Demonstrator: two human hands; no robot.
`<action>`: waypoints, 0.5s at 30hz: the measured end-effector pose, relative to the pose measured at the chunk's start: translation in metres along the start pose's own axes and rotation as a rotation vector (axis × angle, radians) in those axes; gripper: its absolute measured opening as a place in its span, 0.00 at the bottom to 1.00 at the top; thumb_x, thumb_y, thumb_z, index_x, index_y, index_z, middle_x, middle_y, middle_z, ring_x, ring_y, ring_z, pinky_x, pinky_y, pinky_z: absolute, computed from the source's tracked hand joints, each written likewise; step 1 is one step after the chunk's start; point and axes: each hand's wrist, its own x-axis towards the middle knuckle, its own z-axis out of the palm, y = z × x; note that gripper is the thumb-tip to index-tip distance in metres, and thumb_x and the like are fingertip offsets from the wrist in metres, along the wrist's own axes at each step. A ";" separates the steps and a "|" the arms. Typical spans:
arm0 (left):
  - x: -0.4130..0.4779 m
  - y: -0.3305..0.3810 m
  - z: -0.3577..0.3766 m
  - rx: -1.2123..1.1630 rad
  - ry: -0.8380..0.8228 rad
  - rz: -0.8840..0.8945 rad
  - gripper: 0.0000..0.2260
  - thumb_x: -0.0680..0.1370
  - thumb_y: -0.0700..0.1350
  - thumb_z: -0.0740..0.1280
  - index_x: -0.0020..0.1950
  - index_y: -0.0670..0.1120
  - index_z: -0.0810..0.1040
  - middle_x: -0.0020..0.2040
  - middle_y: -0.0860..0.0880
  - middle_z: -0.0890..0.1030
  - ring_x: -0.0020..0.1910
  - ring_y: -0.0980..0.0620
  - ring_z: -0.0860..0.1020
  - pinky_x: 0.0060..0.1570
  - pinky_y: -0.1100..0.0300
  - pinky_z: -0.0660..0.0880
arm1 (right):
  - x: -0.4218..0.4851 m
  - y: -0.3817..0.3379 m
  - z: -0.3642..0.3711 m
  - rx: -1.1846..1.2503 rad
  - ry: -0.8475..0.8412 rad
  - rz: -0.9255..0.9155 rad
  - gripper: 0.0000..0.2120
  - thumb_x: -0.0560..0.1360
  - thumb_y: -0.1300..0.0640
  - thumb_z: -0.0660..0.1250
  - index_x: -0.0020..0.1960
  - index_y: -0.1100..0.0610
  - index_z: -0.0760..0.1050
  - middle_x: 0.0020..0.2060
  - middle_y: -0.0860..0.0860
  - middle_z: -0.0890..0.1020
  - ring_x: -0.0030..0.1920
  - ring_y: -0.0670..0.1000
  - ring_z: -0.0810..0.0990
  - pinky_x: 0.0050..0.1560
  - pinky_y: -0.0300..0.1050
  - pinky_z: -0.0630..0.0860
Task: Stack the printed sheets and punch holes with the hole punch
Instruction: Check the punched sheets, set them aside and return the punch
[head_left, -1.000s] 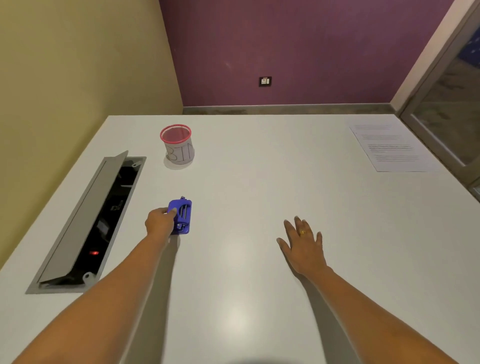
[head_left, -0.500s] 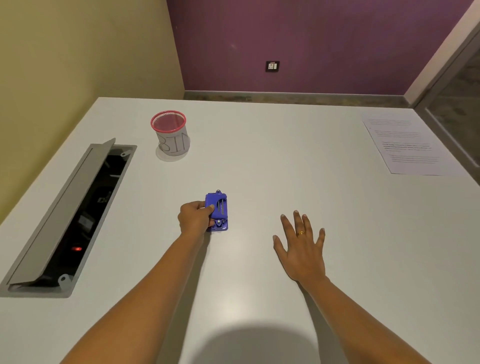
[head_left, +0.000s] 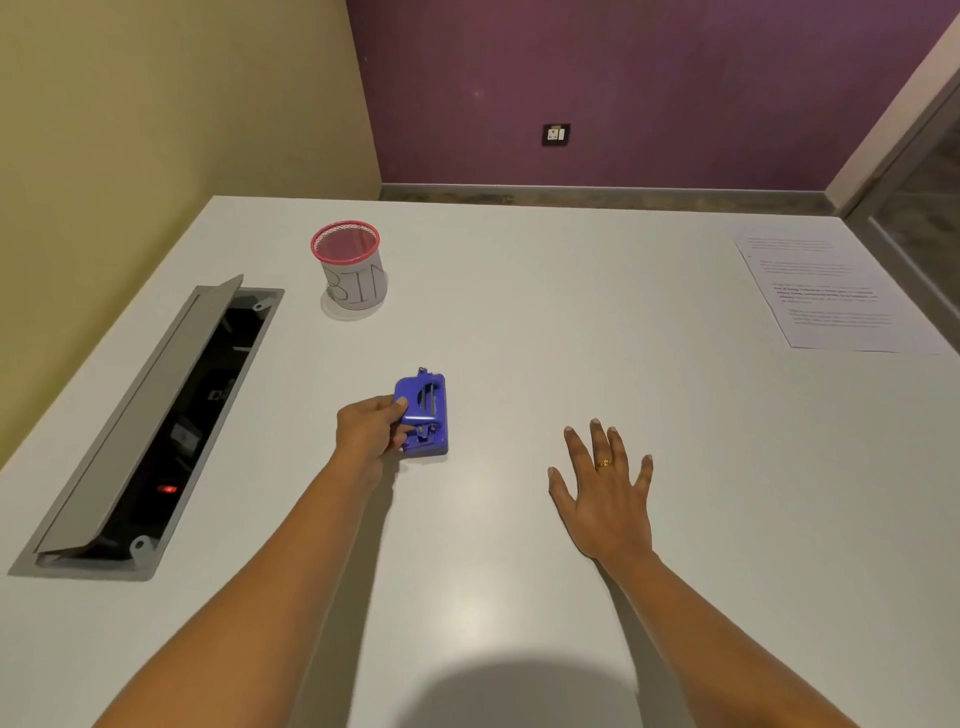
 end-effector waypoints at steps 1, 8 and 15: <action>0.002 0.003 -0.003 -0.048 0.007 -0.005 0.04 0.76 0.37 0.65 0.49 0.40 0.77 0.23 0.48 0.78 0.17 0.57 0.71 0.19 0.70 0.69 | 0.000 0.000 0.000 -0.001 0.002 -0.001 0.28 0.77 0.39 0.46 0.75 0.46 0.49 0.77 0.51 0.51 0.77 0.52 0.47 0.72 0.64 0.44; 0.013 0.014 -0.045 -0.148 0.104 -0.031 0.03 0.77 0.38 0.63 0.50 0.42 0.74 0.34 0.45 0.76 0.15 0.60 0.71 0.18 0.71 0.69 | 0.000 -0.001 0.000 -0.013 0.013 -0.002 0.28 0.77 0.39 0.47 0.75 0.46 0.50 0.77 0.52 0.53 0.77 0.53 0.48 0.72 0.65 0.46; 0.009 0.011 -0.071 -0.339 0.042 -0.164 0.07 0.78 0.39 0.61 0.41 0.41 0.73 0.25 0.46 0.78 0.16 0.57 0.69 0.19 0.69 0.70 | 0.000 -0.001 -0.001 -0.016 0.013 -0.006 0.28 0.77 0.40 0.48 0.75 0.47 0.51 0.76 0.52 0.54 0.76 0.53 0.49 0.71 0.65 0.47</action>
